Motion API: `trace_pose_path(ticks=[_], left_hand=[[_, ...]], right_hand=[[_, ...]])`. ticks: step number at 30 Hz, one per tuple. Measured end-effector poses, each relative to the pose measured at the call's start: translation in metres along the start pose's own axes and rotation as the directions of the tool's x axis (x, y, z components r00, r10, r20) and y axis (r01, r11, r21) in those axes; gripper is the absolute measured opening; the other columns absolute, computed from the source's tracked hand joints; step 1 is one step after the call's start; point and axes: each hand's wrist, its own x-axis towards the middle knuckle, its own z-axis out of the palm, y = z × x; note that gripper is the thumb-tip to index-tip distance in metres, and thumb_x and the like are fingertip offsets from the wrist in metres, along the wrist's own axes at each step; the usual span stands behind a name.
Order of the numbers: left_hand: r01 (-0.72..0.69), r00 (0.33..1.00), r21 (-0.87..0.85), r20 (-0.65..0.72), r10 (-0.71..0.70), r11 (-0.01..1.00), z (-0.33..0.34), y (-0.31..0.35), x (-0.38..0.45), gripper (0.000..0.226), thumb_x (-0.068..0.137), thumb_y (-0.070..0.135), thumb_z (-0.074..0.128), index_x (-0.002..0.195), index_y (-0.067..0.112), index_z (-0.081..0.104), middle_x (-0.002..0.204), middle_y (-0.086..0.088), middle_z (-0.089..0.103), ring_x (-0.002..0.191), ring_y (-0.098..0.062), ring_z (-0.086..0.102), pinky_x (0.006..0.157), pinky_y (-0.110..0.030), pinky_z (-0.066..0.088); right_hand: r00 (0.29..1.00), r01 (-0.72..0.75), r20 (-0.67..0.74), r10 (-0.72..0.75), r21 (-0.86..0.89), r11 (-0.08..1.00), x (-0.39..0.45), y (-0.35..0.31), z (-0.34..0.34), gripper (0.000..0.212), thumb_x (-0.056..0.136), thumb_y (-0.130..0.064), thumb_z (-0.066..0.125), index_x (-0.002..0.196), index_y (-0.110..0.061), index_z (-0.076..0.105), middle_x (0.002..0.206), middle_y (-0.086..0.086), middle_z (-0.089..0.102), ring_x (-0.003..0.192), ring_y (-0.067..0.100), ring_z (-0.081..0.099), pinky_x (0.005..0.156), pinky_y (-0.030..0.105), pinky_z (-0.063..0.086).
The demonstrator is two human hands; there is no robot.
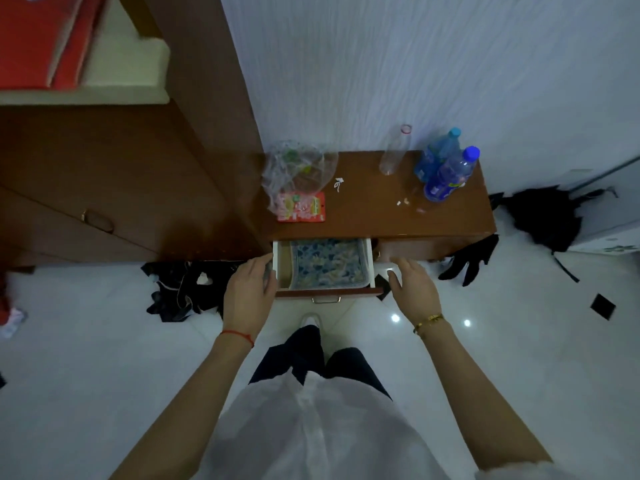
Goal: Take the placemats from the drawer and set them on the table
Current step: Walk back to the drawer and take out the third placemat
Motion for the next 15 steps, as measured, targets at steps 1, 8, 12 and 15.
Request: trace_pose_path(ticks=[1, 8, 12, 15], left_hand=[[0.009, 1.0, 0.007, 0.019, -0.01, 1.0, 0.007, -0.003, 0.009, 0.033, 0.093, 0.013, 0.057, 0.125, 0.005, 0.058, 0.117, -0.013, 0.065, 0.107, -0.029, 0.061, 0.093, -0.039, 0.051], [0.096, 0.99, 0.036, 0.104, -0.099, 0.995, 0.094, -0.044, 0.065, 0.034, 0.095, 0.015, 0.053, 0.127, 0.004, 0.056, 0.118, -0.014, 0.063, 0.107, -0.029, 0.059, 0.095, -0.042, 0.051], [0.155, 0.981, 0.044, 0.111, -0.159, 0.987, 0.166, -0.08, 0.084, 0.027, 0.095, 0.014, 0.053, 0.119, 0.004, 0.058, 0.11, -0.016, 0.064, 0.101, -0.032, 0.06, 0.086, -0.042, 0.054], [0.195, 0.968, 0.02, 0.156, -0.196, 0.981, 0.222, -0.11, 0.096, 0.029, 0.094, 0.011, 0.054, 0.123, 0.004, 0.058, 0.114, -0.017, 0.063, 0.105, -0.033, 0.059, 0.088, -0.042, 0.053]], right_hand=[[1.0, -0.011, 0.018, 0.011, -0.009, 1.0, 0.013, 0.003, 0.005, 0.032, 0.097, -0.019, 0.05, 0.126, -0.008, 0.054, 0.12, 0.016, 0.06, 0.108, 0.034, 0.055, 0.081, 0.044, 0.052], [0.998, -0.032, 0.056, 0.031, 0.015, 0.999, 0.093, 0.034, 0.074, 0.034, 0.098, -0.018, 0.048, 0.13, -0.008, 0.052, 0.13, 0.014, 0.055, 0.117, 0.032, 0.051, 0.089, 0.042, 0.049], [0.996, -0.043, 0.082, 0.039, 0.046, 0.998, 0.126, 0.064, 0.139, 0.036, 0.098, -0.019, 0.049, 0.131, -0.007, 0.052, 0.129, 0.014, 0.057, 0.117, 0.031, 0.052, 0.093, 0.039, 0.047], [0.995, -0.056, 0.084, 0.05, 0.072, 0.996, 0.144, 0.092, 0.189, 0.035, 0.098, -0.021, 0.049, 0.131, -0.007, 0.052, 0.128, 0.011, 0.057, 0.113, 0.029, 0.055, 0.09, 0.038, 0.049]])
